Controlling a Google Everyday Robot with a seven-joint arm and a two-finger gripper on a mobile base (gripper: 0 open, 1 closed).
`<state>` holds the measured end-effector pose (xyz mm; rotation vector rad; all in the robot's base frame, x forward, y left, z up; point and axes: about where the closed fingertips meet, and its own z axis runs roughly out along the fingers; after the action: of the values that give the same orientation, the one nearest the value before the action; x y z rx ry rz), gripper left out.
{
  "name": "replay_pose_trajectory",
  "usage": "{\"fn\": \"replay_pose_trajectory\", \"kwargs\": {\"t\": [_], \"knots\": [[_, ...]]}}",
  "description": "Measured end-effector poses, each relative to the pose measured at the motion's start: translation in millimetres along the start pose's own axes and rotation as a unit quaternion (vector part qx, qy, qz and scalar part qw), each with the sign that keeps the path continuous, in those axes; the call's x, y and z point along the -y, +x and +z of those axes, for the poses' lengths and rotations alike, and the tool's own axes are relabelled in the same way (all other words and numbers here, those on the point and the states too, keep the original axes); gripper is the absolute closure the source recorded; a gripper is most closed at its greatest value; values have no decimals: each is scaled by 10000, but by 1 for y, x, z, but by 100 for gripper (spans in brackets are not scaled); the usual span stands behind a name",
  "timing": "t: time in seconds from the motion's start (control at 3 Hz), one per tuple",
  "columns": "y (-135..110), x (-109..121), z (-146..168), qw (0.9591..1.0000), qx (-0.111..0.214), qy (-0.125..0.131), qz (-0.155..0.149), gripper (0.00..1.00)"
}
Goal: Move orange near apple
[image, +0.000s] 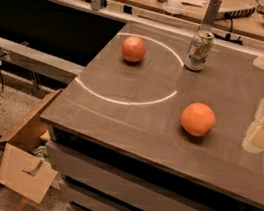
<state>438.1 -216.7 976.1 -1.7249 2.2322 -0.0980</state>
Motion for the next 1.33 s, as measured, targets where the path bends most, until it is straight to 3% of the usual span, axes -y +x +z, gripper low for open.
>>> {"fn": "replay_pose_trajectory", "kwargs": {"t": [0.33,0.67,1.0,1.33], "knots": [[0,0,0,10000,2,1,2,0],[21,7,7,9947,756,102,688,0],[42,20,14,9799,1502,366,1259,0],[37,18,48,9659,2222,458,1248,0]]}}
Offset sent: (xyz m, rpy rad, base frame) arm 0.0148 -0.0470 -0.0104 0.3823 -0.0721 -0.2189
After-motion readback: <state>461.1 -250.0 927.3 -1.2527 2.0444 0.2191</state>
